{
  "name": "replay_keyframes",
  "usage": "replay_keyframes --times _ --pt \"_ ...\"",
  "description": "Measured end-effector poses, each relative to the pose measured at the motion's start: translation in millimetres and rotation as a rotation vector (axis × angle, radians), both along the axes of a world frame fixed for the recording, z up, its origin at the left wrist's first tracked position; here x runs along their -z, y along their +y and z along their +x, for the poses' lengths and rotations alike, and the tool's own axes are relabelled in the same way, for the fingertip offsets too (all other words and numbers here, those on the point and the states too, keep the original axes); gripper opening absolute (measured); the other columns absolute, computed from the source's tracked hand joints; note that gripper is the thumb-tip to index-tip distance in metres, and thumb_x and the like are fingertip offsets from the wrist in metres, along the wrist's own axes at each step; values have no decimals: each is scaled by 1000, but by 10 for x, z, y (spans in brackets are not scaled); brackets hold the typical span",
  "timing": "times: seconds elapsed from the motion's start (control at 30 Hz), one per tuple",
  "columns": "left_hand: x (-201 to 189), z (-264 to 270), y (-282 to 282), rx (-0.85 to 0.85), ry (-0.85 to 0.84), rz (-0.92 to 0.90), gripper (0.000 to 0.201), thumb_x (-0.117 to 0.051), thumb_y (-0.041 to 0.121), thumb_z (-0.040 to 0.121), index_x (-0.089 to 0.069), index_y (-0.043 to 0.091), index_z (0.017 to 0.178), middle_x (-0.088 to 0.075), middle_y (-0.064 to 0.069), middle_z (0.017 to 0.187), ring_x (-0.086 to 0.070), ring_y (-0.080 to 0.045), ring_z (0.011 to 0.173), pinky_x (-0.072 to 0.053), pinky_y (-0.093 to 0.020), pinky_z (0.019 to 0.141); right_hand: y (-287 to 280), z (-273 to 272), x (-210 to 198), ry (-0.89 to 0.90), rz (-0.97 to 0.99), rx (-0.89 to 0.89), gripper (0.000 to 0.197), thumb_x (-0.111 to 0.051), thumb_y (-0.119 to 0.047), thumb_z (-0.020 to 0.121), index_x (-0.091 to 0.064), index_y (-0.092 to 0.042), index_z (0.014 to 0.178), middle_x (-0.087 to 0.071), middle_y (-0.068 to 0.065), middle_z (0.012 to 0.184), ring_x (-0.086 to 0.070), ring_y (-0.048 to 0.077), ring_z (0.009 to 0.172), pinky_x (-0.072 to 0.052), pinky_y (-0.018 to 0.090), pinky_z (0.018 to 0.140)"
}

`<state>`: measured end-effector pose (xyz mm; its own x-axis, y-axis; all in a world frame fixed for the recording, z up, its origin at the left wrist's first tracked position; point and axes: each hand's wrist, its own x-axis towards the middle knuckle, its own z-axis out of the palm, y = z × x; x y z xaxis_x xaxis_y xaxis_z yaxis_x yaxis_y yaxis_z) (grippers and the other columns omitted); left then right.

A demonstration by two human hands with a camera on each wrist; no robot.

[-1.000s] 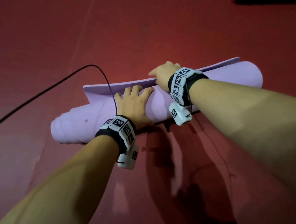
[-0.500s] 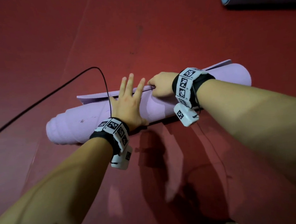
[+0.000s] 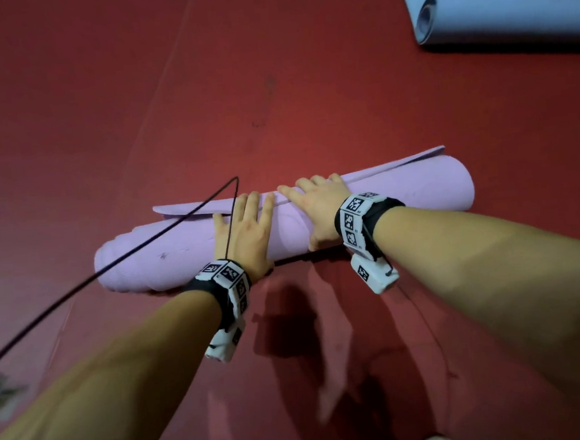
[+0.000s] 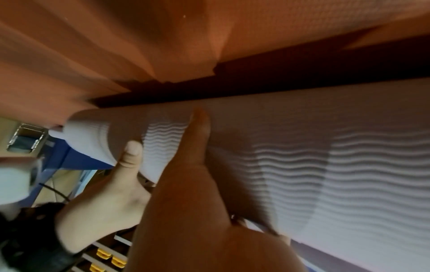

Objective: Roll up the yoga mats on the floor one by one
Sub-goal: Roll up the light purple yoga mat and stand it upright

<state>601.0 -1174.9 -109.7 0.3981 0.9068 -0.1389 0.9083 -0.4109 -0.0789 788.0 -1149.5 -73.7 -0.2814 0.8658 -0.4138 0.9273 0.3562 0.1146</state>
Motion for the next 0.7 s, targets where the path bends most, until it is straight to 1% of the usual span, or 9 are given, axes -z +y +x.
replay_keyframes --times 0.1,0.17,0.27,0.33,0.4,0.47,0.57,0.63,0.7 --pt "-91 -190 17 100 -17 28 130 -90 44 44 -22 15 150 -40 -12 145 -38 -32 132 -46 -56 88 -33 -88 -120 79 -83 60 125 -84 -60 58 -11 -31 155 -37 2 146 -40 31 130 -36 51 102" --pt "-256 -330 54 175 5 53 128 -91 42 38 -34 12 148 -48 -14 140 -46 -34 126 -47 -54 83 1 -119 -297 209 -125 112 108 -83 -59 63 -26 -31 149 -44 2 137 -45 31 124 -39 48 99" --pt "-728 -521 182 324 14 155 108 -85 33 46 -46 9 143 -52 -17 138 -50 -34 123 -42 -46 76 173 -134 -665 513 -168 228 82 -87 -48 65 -44 -23 131 -55 2 122 -56 27 112 -47 41 94" --pt "-1165 -610 286 416 19 259 87 -74 22 58 -50 10 140 -52 -17 138 -51 -34 124 -36 -42 74 311 -207 -978 630 -174 248 95 -91 -44 63 -39 -18 138 -54 4 134 -55 26 120 -45 38 101" --pt "-1624 -679 414 525 32 360 67 -62 15 72 -52 12 139 -53 -16 139 -51 -33 128 -34 -41 74 415 -343 -1310 680 -209 207 125 -92 -44 62 -13 -17 155 -39 5 153 -41 24 138 -35 31 111" --pt "-2031 -785 535 614 59 435 53 -47 14 87 -51 15 139 -53 -13 141 -49 -31 132 -35 -42 75 523 -499 -1606 714 -234 155 134 -93 -43 61 -2 -20 158 -37 3 153 -39 19 139 -32 25 109" --pt "-2360 -969 630 634 75 504 47 -36 14 95 -51 19 140 -50 -9 147 -47 -29 136 -35 -42 78 600 -693 -1878 880 -160 134 127 -97 -38 56 -17 -25 155 -45 -6 146 -44 13 133 -36 25 108" --pt "-2368 -1076 635 610 64 553 48 -33 12 97 -52 20 141 -49 -9 149 -47 -29 137 -35 -43 80 614 -761 -1853 996 -50 146 121 -98 -39 47 -32 -30 149 -55 -10 137 -52 12 126 -44 32 106" --pt "-2289 -1159 616 591 60 599 48 -36 11 99 -53 19 143 -47 -11 152 -46 -30 139 -38 -45 83 585 -823 -1784 1039 25 139 121 -96 -49 40 -39 -34 145 -60 -12 131 -57 11 120 -49 37 101"
